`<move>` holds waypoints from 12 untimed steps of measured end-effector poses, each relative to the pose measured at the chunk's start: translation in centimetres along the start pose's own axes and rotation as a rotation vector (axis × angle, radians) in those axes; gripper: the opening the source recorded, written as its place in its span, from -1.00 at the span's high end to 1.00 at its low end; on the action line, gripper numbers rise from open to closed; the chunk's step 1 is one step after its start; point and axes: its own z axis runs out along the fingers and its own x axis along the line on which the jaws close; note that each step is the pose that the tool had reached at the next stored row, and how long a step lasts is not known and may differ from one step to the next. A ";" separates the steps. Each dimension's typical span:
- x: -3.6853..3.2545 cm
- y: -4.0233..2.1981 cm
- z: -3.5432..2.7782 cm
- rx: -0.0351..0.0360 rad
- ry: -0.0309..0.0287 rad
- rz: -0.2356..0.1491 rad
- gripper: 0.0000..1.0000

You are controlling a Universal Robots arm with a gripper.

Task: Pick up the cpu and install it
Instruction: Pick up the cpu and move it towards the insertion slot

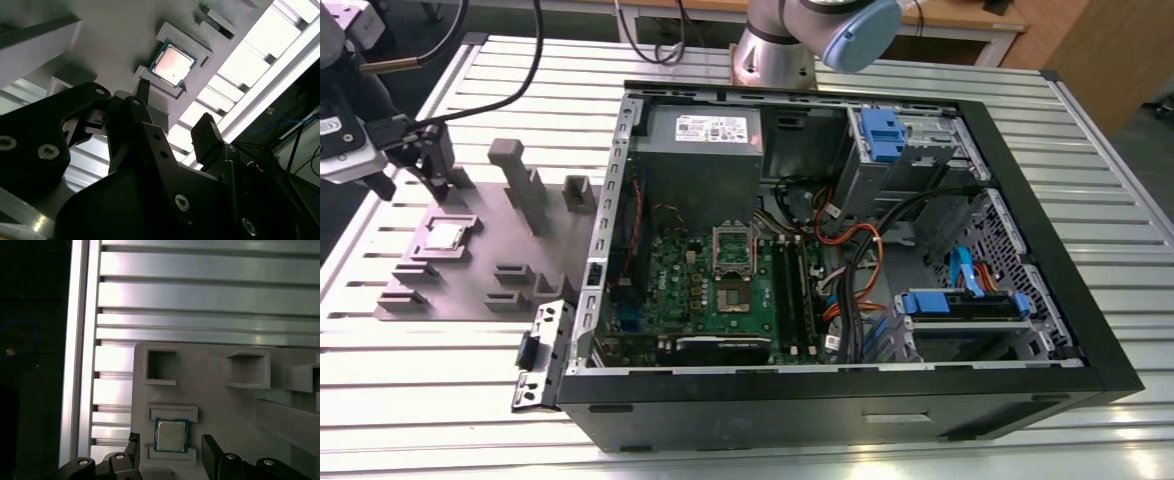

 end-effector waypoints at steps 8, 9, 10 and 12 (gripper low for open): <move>0.00 0.00 0.07 0.0001 0.0001 0.002 -0.21; 0.00 0.00 0.07 0.0001 0.0000 0.001 -0.21; 0.00 0.00 0.07 0.0002 0.0001 0.001 -0.21; 0.00 0.00 0.12 0.0000 -0.0001 0.001 -0.21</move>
